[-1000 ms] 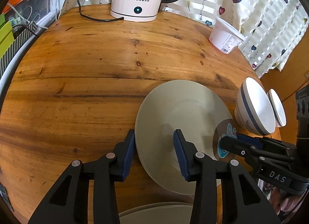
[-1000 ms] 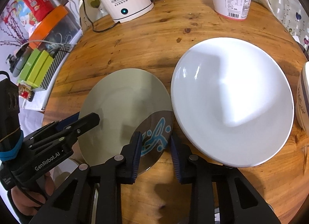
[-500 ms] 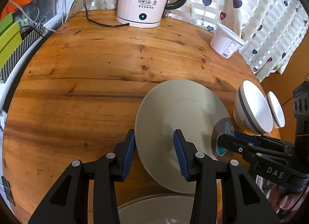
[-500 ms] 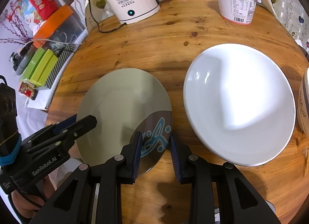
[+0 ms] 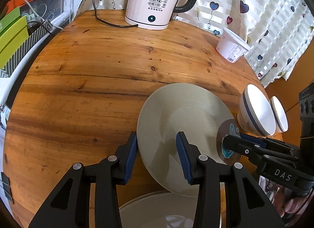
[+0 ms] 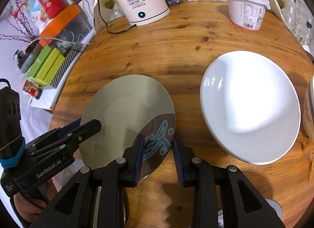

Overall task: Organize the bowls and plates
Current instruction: 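Lift the held beige plate and carry it across the table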

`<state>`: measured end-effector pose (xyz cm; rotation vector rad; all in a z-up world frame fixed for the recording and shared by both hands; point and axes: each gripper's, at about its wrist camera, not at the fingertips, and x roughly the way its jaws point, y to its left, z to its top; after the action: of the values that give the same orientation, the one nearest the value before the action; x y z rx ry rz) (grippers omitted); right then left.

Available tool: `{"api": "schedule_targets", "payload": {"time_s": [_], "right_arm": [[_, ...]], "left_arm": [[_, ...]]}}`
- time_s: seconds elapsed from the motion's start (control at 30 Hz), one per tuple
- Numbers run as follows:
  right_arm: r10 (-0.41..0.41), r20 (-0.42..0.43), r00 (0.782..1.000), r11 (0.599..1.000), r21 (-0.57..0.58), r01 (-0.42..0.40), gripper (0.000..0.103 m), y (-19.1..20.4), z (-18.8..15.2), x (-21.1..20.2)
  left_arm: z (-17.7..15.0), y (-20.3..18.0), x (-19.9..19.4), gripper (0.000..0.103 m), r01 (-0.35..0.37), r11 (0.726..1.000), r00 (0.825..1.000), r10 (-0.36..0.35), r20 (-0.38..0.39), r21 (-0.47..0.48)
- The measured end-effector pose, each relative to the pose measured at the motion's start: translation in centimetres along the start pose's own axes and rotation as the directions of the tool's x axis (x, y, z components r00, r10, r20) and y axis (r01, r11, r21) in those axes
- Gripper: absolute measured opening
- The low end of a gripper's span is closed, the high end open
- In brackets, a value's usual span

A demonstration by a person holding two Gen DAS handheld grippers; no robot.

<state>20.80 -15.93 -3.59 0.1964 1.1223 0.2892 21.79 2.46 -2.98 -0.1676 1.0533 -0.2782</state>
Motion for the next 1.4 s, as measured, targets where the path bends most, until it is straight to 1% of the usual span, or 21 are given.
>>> {"api": "schedule_targets", "payload": {"time_s": [0.37,0.73,1.07,1.4], "right_arm": [[0.006,0.014,1.000,1.000,-0.020,-0.006,0.028,0.7,-0.1,-0.8],[0.020,0.036,0.999,0.999,-0.051,-0.018,0.028,1.6,-0.8,-2.3],[0.046,0.043,0.998,0.994,-0.098,-0.042,0.028,3.1,-2.5,-3.5],[0.069,0.035,0.997,0.988,-0.141,-0.063,0.028,4.3,-4.8,-4.2]], "left_arm": [[-0.5,0.0,-1.3,0.041,0.001,1.000,1.000,-0.001,0.018,-0.014],[-1.7,-0.3,-3.6,0.041,-0.010,1.000,0.999,0.012,0.053,-0.025],[-4.0,0.1,-5.9,0.041,-0.031,0.998,0.996,0.036,0.079,-0.061],[-7.0,0.3,-8.3,0.041,-0.041,0.995,0.993,0.051,0.107,-0.094]]}}
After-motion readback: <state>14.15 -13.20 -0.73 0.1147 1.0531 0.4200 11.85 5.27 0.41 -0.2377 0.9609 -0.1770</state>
